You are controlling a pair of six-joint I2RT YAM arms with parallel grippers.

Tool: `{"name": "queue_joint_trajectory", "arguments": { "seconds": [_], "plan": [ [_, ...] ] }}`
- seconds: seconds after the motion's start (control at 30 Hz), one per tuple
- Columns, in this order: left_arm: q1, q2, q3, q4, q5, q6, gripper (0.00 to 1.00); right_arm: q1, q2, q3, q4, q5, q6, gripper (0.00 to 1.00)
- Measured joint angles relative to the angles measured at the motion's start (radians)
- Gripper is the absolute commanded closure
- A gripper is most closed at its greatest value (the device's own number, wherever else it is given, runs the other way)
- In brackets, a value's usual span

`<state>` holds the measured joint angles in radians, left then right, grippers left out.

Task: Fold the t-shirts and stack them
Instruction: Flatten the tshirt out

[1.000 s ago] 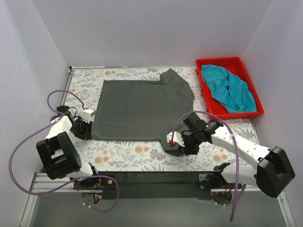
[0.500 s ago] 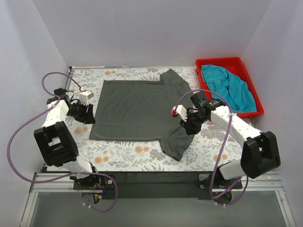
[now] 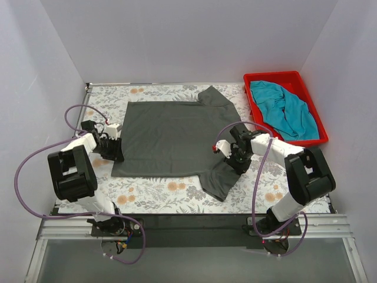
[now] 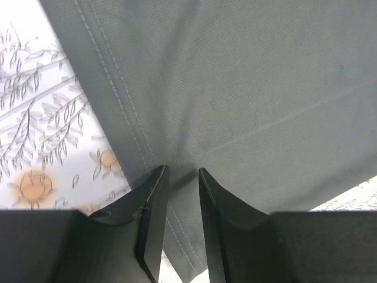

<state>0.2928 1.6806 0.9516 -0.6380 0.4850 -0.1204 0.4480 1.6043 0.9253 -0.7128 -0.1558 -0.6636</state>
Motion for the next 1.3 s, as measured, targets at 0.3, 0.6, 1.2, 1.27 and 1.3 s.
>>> {"name": "queue_joint_trajectory", "arguments": {
  "seconds": [0.3,0.6,1.2,1.27,1.3],
  "plan": [
    [0.068,-0.168,-0.154,-0.019,-0.061,0.027,0.75,0.193,-0.149,-0.136,-0.011,0.033,-0.010,0.75],
    [0.077,-0.146,0.040,-0.246,-0.061,0.016,0.59,0.098,-0.166,0.072,-0.135,0.018,-0.055,0.73],
    [0.035,0.357,0.724,-0.063,0.209,-0.330,0.30,-0.232,0.510,0.939,0.010,-0.065,0.215,0.67],
    [0.015,0.389,0.743,-0.034,0.202,-0.359,0.30,-0.232,0.594,1.003,0.020,-0.073,0.242,0.67],
    [0.008,0.399,0.751,-0.026,0.201,-0.368,0.29,-0.232,0.610,1.013,0.026,-0.074,0.247,0.66]
  ]
}}
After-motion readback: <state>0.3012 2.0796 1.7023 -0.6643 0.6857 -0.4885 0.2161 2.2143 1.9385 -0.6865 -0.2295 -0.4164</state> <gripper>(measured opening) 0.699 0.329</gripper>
